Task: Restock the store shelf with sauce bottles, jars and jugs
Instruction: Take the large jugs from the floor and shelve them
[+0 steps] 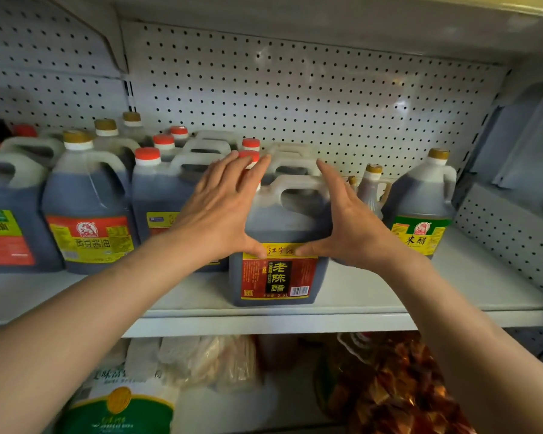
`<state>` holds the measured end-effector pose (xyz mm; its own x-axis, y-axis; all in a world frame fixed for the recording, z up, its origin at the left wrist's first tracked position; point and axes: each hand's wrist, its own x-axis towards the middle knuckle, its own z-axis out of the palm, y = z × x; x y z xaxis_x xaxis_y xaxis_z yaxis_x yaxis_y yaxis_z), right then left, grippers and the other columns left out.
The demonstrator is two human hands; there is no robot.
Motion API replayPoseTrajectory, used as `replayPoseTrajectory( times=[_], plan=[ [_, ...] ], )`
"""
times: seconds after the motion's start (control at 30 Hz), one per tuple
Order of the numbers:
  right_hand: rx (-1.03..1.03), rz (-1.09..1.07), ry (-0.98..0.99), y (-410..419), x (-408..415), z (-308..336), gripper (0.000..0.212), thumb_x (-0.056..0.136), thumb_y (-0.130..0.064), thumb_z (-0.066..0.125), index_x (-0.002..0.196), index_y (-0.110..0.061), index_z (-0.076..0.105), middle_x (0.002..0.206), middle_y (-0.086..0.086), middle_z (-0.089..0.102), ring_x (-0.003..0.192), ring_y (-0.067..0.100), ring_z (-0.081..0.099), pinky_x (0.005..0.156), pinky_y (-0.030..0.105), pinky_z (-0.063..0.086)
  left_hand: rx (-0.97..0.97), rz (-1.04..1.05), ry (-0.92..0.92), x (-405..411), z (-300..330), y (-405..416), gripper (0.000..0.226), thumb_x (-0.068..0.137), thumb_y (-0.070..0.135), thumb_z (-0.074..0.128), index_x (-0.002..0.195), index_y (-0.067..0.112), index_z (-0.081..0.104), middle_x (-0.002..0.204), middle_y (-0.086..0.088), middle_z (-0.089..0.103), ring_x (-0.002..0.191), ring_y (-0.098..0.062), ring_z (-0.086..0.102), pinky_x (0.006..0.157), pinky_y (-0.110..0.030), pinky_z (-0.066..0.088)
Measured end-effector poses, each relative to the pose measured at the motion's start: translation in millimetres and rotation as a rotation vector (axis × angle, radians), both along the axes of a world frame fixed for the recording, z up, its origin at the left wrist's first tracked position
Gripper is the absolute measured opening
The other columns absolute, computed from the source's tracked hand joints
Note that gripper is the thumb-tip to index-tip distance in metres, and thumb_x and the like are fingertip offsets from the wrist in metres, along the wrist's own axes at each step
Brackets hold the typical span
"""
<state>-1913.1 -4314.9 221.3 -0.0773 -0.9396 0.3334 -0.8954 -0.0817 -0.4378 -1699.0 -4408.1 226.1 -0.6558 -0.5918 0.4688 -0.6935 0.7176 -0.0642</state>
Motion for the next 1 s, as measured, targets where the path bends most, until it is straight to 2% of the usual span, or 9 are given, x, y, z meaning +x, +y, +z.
replayPoseTrajectory(
  times=[0.07, 0.13, 0.2, 0.3, 0.47, 0.57, 0.7, 0.8, 1.0],
  plan=[
    [0.019, -0.005, 0.049, 0.4, -1.0, 2.0, 0.141, 0.062, -0.032, 0.095, 0.159, -0.033, -0.008, 0.168, -0.006, 0.002, 0.153, 0.011, 0.005, 0.113, 0.022, 0.021, -0.012, 0.015, -0.046, -0.2, 1.6, -0.8, 0.154, 0.042, 0.072, 0.083, 0.157, 0.02, -0.004, 0.155, -0.009, 0.021, 0.148, -0.029, 0.013, 0.123, -0.046, 0.01],
    [0.045, -0.011, 0.075, 0.9, -1.4, 4.1, 0.138, 0.064, -0.029, 0.094, 0.158, -0.033, -0.007, 0.167, -0.006, 0.009, 0.15, 0.017, 0.021, 0.111, 0.029, 0.032, -0.023, 0.026, -0.086, 1.2, 2.0, -0.2, 0.156, 0.041, 0.071, 0.084, 0.156, 0.022, -0.008, 0.149, -0.009, 0.026, 0.144, -0.029, 0.019, 0.123, -0.045, 0.006],
    [0.031, -0.021, 0.093, 0.3, -1.7, 4.9, 0.132, 0.065, -0.027, 0.094, 0.158, -0.033, 0.001, 0.164, -0.004, 0.021, 0.142, 0.021, 0.037, 0.107, 0.037, 0.041, -0.049, 0.028, -0.112, 3.2, 1.4, -1.1, 0.158, 0.039, 0.07, 0.085, 0.156, 0.024, -0.01, 0.144, -0.008, 0.028, 0.139, -0.029, 0.024, 0.123, -0.044, 0.005],
    [-0.03, -0.016, 0.098, -2.5, -3.0, 2.6, 0.123, 0.06, -0.027, 0.096, 0.153, -0.031, 0.016, 0.153, -0.002, 0.038, 0.127, 0.022, 0.05, 0.099, 0.043, 0.049, -0.065, 0.018, -0.107, 4.0, -0.4, -3.6, 0.158, 0.037, 0.068, 0.087, 0.156, 0.023, -0.008, 0.139, -0.008, 0.032, 0.133, -0.03, 0.028, 0.123, -0.044, 0.009],
    [-0.084, 0.005, 0.08, -11.3, -8.2, 0.4, 0.117, 0.056, -0.028, 0.098, 0.148, -0.029, 0.024, 0.143, -0.003, 0.045, 0.108, 0.009, 0.042, 0.094, 0.035, 0.047, -0.034, -0.001, -0.069, 0.9, 0.9, -7.4, 0.154, 0.039, 0.063, 0.089, 0.157, 0.02, 0.001, 0.137, -0.009, 0.034, 0.133, -0.032, 0.027, 0.122, -0.044, 0.013],
    [-0.09, 0.004, 0.082, -18.2, -13.0, 1.8, 0.118, 0.054, -0.03, 0.098, 0.147, -0.029, 0.026, 0.141, -0.001, 0.047, 0.105, 0.008, 0.04, 0.093, 0.034, 0.044, -0.025, -0.002, -0.062, -1.5, 4.0, -9.4, 0.153, 0.038, 0.062, 0.09, 0.157, 0.018, 0.004, 0.138, -0.01, 0.035, 0.137, -0.035, 0.026, 0.122, -0.043, 0.009],
    [-0.091, 0.006, 0.076, -27.1, -20.3, -0.7, 0.119, 0.054, -0.03, 0.098, 0.147, -0.028, 0.025, 0.142, 0.0, 0.048, 0.114, 0.017, 0.049, 0.093, 0.03, 0.043, -0.03, 0.004, -0.058, -7.0, 4.0, -14.2, 0.153, 0.039, 0.061, 0.09, 0.157, 0.013, 0.006, 0.141, -0.012, 0.035, 0.137, -0.034, 0.024, 0.121, -0.04, 0.008],
    [-0.109, 0.007, 0.055, -37.5, -24.8, -1.8, 0.12, 0.052, -0.027, 0.099, 0.148, -0.026, 0.027, 0.144, 0.001, 0.046, 0.124, 0.02, 0.047, 0.09, 0.024, 0.037, -0.02, 0.018, -0.058, -13.2, 6.2, -21.4, 0.15, 0.042, 0.061, 0.09, 0.156, 0.012, 0.007, 0.143, -0.012, 0.033, 0.139, -0.034, 0.021, 0.121, -0.039, 0.007],
    [-0.1, -0.025, 0.077, -66.3, -28.5, 2.4, 0.121, 0.053, -0.027, 0.099, 0.149, -0.025, 0.026, 0.147, 0.003, 0.044, 0.125, 0.026, 0.049, 0.094, 0.032, 0.041, -0.064, 0.065, -0.124, -27.1, 9.3, -50.2, 0.138, 0.043, 0.063, 0.089, 0.15, 0.009, 0.021, 0.141, -0.013, 0.037, 0.135, -0.036, 0.028, 0.121, -0.042, 0.008]
  ],
)
